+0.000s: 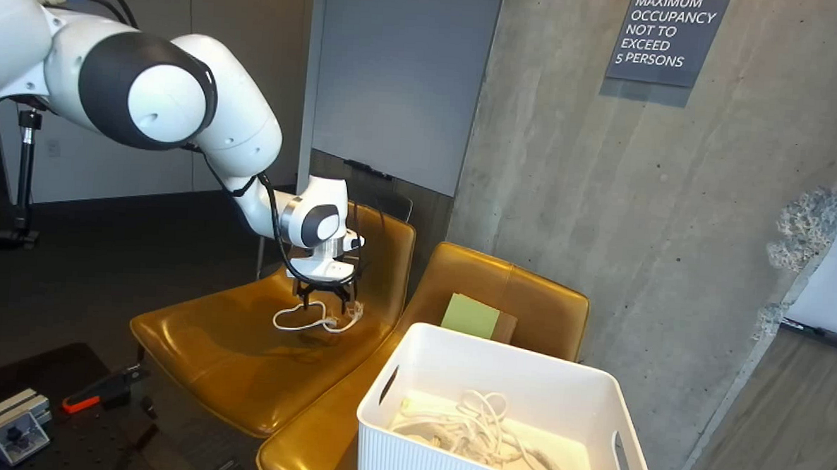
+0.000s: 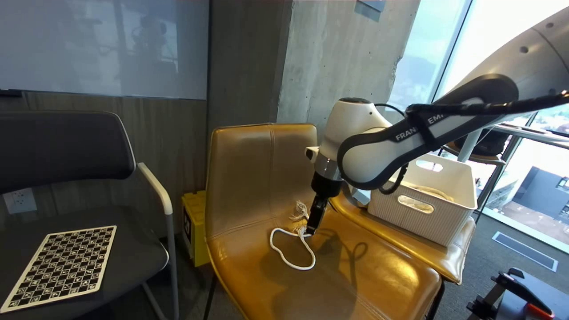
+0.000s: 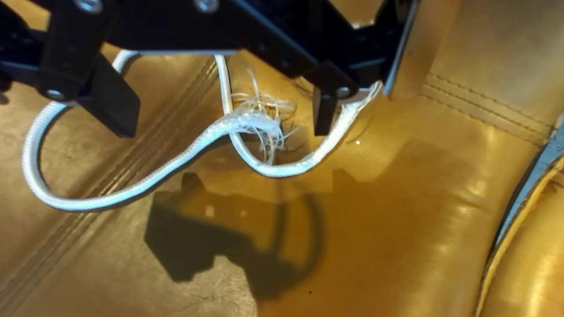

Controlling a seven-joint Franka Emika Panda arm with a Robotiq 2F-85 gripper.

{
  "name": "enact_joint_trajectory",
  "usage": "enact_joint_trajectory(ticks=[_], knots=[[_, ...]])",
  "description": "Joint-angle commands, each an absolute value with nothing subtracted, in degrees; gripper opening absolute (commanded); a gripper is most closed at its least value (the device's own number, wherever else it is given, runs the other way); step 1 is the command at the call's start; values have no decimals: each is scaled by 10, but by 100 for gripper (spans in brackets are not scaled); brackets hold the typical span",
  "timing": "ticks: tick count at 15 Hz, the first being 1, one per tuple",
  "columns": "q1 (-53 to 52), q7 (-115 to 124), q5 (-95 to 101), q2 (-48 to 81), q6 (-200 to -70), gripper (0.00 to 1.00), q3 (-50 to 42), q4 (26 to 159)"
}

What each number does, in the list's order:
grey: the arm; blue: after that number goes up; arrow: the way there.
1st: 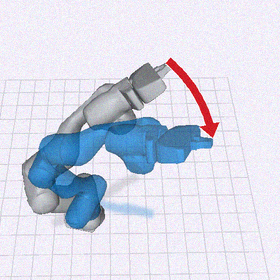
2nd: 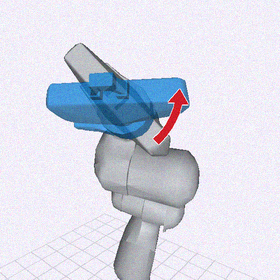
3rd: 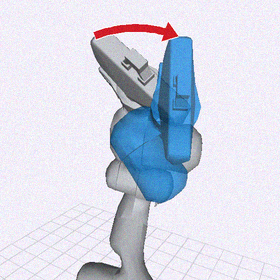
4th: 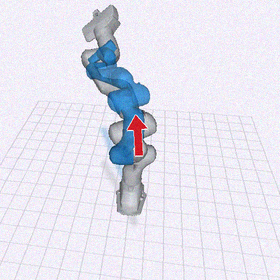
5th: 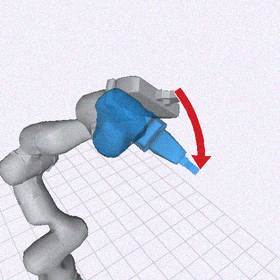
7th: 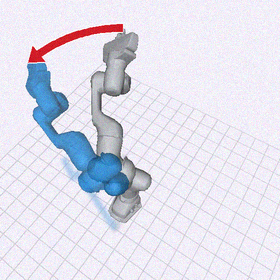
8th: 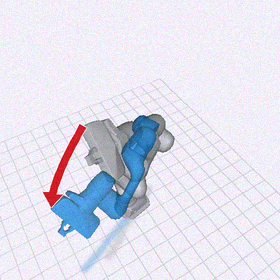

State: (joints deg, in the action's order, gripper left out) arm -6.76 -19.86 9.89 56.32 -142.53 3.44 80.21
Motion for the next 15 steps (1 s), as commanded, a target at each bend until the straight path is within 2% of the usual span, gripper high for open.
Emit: enact_joint_trajectory(ticks=[1, 6, 10, 11, 12, 14, 15], knots=[[-65, -209, 103, 652, -1370, 100, 42, 667], [-72, -203, 99, 736, -1318, 100, 36, 541], [-75, -196, 99, 784, -1287, 100, 31, 488], [-75, -194, 98, 793, -1282, 95, 30, 478], [-76, -195, 97, 801, -1276, 74, 30, 468], [-78, -193, 97, 813, -1268, 69, 30, 455], [-79, -192, 96, 817, -1264, 60, 29, 446]])
